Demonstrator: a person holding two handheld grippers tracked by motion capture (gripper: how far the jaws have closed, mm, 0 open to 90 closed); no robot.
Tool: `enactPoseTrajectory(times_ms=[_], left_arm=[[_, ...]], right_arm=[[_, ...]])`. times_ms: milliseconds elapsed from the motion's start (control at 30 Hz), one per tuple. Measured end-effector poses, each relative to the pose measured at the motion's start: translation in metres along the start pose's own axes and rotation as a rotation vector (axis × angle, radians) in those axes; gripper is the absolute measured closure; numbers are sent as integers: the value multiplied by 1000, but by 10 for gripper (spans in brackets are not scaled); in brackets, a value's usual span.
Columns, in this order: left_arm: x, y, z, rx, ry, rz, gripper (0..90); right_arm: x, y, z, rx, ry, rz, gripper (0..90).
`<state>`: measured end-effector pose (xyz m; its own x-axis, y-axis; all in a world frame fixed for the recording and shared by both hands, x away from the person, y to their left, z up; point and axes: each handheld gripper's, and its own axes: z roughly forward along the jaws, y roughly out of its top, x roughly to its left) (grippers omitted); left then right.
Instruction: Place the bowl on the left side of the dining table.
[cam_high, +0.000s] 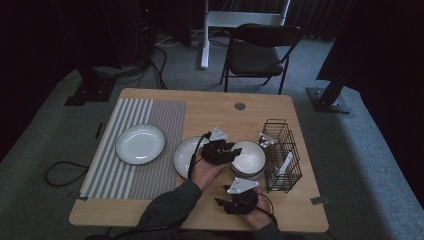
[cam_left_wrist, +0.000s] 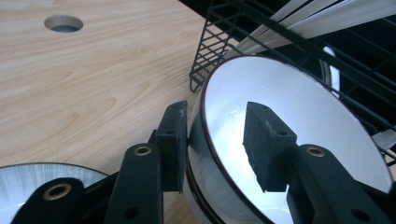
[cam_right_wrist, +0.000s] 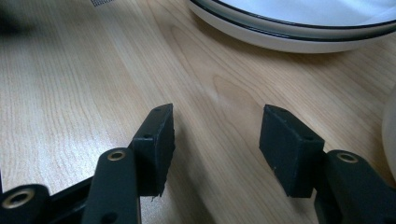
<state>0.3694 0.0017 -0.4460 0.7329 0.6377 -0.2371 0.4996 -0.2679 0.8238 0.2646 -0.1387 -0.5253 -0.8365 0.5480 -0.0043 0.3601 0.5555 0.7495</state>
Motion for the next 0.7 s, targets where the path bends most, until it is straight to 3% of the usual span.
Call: enactPoseTrajectory(times_ms=[333, 700], left_arm=[[-1, 0, 9, 58, 34, -19, 676], [-1, 0, 12, 55, 64, -57, 795]], right_arm=[[0, 0, 0, -1, 0, -1, 445], [0, 0, 0, -1, 0, -1, 444]])
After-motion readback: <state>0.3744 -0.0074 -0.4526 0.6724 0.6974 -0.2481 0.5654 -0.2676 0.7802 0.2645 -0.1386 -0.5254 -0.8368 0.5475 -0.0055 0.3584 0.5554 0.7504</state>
